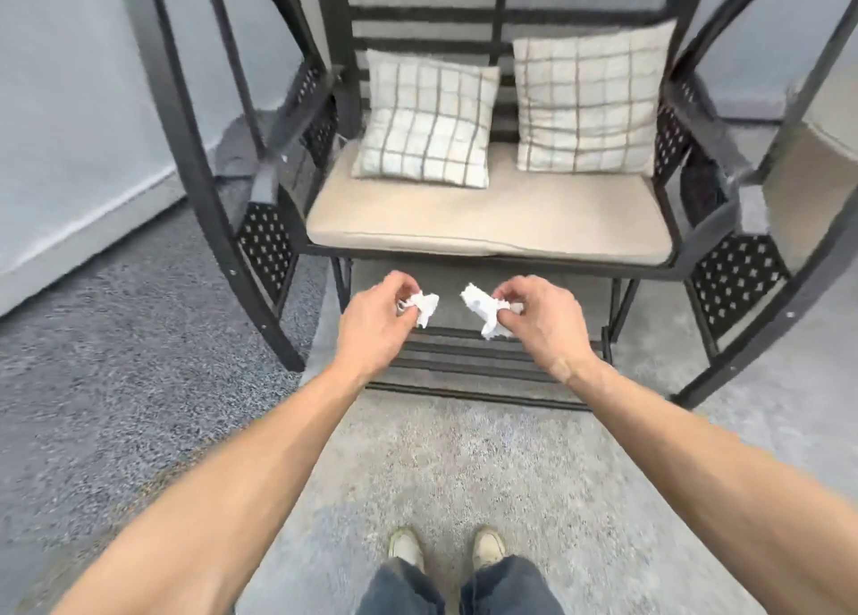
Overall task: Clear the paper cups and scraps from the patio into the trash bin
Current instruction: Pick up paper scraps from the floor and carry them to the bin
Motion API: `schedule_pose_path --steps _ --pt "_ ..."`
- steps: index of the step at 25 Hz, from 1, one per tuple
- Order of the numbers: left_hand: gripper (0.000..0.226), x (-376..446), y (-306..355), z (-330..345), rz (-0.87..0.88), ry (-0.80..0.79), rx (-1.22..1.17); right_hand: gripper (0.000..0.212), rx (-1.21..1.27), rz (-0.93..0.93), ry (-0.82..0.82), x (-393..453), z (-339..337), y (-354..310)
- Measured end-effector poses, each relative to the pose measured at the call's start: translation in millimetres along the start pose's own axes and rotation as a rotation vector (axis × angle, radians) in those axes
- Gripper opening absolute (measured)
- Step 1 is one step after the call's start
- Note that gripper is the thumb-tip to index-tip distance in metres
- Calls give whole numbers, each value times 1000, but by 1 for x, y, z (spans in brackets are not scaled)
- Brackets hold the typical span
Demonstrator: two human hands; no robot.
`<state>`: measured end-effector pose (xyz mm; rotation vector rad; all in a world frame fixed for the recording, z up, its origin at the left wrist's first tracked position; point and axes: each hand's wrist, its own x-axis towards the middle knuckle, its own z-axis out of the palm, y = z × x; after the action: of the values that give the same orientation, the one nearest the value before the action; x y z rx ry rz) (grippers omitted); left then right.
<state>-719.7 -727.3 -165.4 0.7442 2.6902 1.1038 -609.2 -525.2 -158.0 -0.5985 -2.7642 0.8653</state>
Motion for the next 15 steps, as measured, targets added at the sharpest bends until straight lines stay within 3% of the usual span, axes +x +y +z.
schedule_pose_path --steps 8,15 --pt "14 -59 24 -127 -197 427 20 18 56 -426 -50 34 -40 -139" --pt "15 -205 22 -173 -473 750 107 19 140 -838 -259 -19 -13 -221"
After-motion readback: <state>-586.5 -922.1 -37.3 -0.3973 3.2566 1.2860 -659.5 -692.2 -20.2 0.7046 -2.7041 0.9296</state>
